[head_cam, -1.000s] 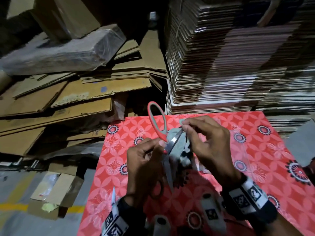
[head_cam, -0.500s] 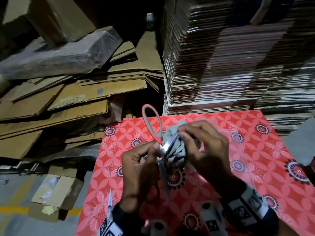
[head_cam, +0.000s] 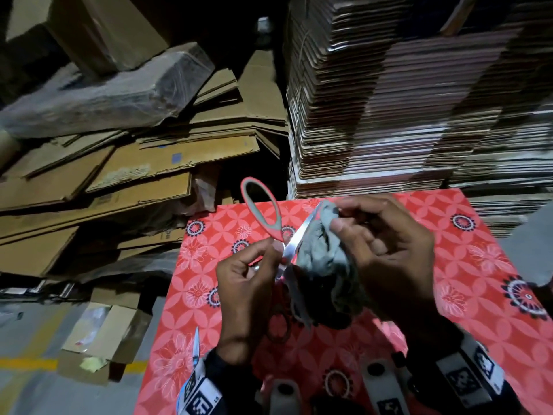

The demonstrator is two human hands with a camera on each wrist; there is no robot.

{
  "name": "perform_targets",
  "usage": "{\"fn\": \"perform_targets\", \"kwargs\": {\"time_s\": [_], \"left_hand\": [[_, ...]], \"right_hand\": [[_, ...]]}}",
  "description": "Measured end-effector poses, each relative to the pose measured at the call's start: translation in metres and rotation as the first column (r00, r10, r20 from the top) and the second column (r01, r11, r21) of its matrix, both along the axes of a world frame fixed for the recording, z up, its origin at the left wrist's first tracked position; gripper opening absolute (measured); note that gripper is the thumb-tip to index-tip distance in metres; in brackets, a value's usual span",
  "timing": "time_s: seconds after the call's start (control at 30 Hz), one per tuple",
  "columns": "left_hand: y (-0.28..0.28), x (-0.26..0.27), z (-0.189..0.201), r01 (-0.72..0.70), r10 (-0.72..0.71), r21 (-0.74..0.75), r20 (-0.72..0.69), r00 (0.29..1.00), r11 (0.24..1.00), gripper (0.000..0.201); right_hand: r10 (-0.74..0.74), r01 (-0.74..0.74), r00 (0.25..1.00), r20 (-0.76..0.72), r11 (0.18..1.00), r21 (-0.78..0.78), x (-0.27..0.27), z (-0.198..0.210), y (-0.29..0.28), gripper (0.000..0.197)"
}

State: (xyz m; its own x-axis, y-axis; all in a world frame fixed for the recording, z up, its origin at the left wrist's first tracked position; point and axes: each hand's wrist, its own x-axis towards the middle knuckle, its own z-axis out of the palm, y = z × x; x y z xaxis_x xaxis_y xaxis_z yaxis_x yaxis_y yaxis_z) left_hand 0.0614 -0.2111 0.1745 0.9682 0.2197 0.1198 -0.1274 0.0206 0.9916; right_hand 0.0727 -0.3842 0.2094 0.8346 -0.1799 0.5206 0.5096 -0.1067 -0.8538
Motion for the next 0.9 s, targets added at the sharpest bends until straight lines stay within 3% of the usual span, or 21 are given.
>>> {"fn": "perform_targets", "kwargs": {"time_s": [0.13,0.33,0.5,0.7,0.9], "left_hand": [[0.0,0.0,0.005,0.159,-0.155,-0.062,0.063,0.986,0.985,0.034],[0.002,0.002,0.008,0.241,-0.239,-0.058,0.035,0.97,0.969,0.027],[0.005,0.004,0.006,0.233,-0.233,-0.09,0.01,0.972,0.968,0.038],[0.009,0.015,0.008,0.125,-0.135,-0.167,-0.05,0.99,0.978,0.02],[0.009,0.011,0.005,0.081,-0.092,-0.158,-0.061,0.994,0.984,0.029]], "right_hand": [[0.002,-0.003,1.0,-0.003,0.985,-0.174,0.009,-0.012,0.012,0.022],[0.076,-0.091,0.992,-0.096,0.982,-0.166,0.012,-0.019,0.004,0.03],[0.27,-0.278,0.96,-0.081,0.863,-0.421,0.009,-0.012,-0.011,0.026],[0.341,-0.246,0.94,0.035,0.743,-0.623,0.002,-0.012,-0.009,0.027],[0.386,-0.351,0.915,-0.119,0.613,-0.708,0.008,-0.014,-0.023,0.026]]}}
